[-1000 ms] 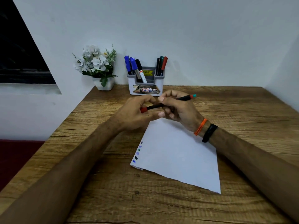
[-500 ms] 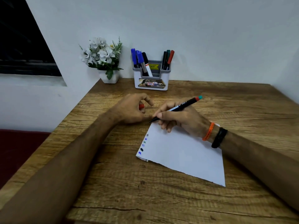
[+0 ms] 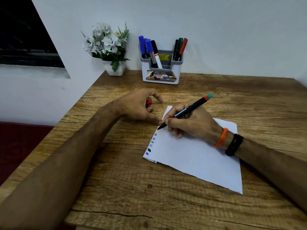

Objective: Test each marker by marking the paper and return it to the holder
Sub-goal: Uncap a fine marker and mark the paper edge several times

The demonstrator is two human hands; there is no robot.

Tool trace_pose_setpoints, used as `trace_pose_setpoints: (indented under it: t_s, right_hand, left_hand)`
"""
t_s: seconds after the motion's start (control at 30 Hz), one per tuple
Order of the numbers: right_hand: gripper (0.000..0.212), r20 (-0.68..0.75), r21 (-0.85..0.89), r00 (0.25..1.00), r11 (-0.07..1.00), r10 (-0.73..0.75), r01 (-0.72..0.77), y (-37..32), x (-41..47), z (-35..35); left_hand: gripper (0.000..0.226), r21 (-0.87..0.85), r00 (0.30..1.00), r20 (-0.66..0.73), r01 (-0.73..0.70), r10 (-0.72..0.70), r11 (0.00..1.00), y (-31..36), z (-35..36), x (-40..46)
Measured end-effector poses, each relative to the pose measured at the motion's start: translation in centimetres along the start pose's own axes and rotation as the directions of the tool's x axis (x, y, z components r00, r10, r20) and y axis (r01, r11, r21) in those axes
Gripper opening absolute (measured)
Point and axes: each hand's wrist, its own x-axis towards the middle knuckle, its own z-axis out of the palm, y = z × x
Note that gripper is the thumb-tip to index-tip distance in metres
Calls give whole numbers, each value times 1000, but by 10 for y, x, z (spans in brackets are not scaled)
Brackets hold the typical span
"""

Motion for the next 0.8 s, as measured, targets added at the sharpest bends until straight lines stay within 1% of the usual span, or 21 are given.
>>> trace_pose_setpoints:
  t_s: [0.1, 0.3, 0.5, 0.67, 0.8]
  right_hand:
    - [12, 9, -8, 1000, 1000, 4, -4, 0, -1, 0]
    - [10, 32, -26, 999, 1000, -11, 12, -2, -1, -1]
    - [9, 28, -30, 999, 999, -27, 27, -2, -2, 0]
    - [9, 28, -44, 999, 999, -30, 32, -2, -2, 1]
    - [8, -7, -22, 1000, 1000, -5, 5, -2, -1, 2]
  left_hand:
    - [63, -9, 1000, 7, 11, -11, 1000, 0, 0, 0]
    - [64, -8, 1000, 19, 17, -17, 1000, -1, -1, 1]
    - [73, -21, 998, 69, -7, 8, 1000, -1, -4, -1]
    - [75, -21, 998, 70, -4, 5, 1000, -1, -4, -2]
    - [84, -28, 997, 81, -2, 5, 1000, 0, -5, -2]
